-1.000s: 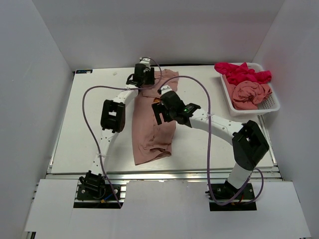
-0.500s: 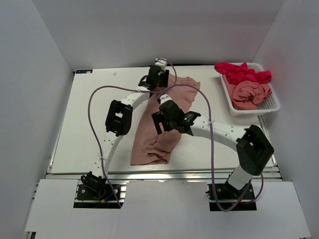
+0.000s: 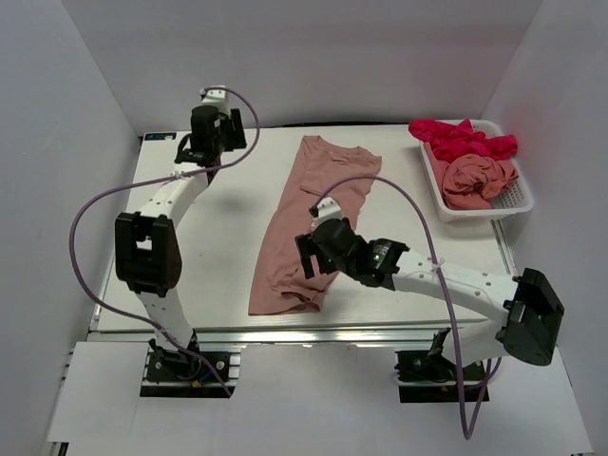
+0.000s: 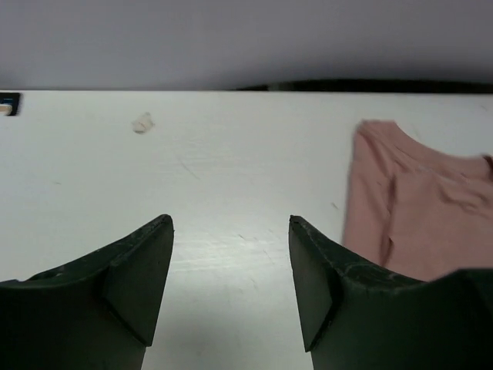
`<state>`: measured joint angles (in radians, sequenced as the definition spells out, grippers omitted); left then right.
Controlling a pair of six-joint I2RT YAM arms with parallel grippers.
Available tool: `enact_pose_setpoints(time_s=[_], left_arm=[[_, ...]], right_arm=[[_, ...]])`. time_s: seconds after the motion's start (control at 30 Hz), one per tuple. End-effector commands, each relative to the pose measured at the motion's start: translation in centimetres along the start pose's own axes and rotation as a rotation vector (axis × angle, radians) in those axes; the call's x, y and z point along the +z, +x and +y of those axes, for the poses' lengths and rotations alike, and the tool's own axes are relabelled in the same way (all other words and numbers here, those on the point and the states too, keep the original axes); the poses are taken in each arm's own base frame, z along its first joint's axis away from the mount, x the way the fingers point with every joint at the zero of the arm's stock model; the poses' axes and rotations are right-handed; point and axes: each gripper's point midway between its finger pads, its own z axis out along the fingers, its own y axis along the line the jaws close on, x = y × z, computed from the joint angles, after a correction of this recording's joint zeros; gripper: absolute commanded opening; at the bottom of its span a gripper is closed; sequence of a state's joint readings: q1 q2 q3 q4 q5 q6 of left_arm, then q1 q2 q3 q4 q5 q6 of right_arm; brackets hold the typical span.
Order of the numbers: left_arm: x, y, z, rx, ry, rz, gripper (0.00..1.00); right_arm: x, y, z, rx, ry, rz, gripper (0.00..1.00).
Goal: Fold and stack the t-shirts
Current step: Rotate the tshirt 90 degrees
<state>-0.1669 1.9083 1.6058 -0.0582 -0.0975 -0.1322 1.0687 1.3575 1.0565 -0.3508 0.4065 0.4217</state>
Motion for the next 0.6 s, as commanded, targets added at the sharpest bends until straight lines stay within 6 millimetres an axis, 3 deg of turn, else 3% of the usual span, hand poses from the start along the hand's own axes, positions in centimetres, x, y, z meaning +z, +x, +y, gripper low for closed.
enact_pose_setpoints(time_s=[0.0, 0.13, 0.2, 0.23, 0.3, 0.47, 0.57], left_arm=[[-2.4, 3.2, -6.9, 0.018, 0.231, 0.05, 0.71], [-1.6, 6.4, -8.0, -0.026, 0.271, 0.139, 0.71], [-1.2, 8.5, -8.6, -0.047, 0.286, 0.174, 0.7], [-1.0, 8.3, -9.1, -0.048, 0.301, 0.147, 0.7], [-0.8, 9.7, -9.8, -0.036, 0.309, 0.162, 0.7], [0.1, 12.0, -11.8, -0.024, 0.333, 0.206, 0.7], [0.5, 12.5, -13.2, -0.015, 0.35, 0.21, 0.69]], right_arm=[[-0.2, 5.4, -1.1, 0.016, 0.064, 0.123, 0.89], [-0.3, 11.9, -1.3, -0.034, 0.141, 0.256, 0.89], [-1.0, 14.5, -0.7, -0.084, 0.153, 0.307, 0.89], [-1.3, 15.6, -0.6, -0.079, 0.161, 0.327, 0.89], [-2.1, 17.6, 0.0, -0.1, 0.155, 0.364, 0.89], [-2.9, 20.5, 0.4, -0.06, 0.128, 0.403, 0.88], [-2.8, 20.8, 0.9, -0.043, 0.105, 0.393, 0.85]])
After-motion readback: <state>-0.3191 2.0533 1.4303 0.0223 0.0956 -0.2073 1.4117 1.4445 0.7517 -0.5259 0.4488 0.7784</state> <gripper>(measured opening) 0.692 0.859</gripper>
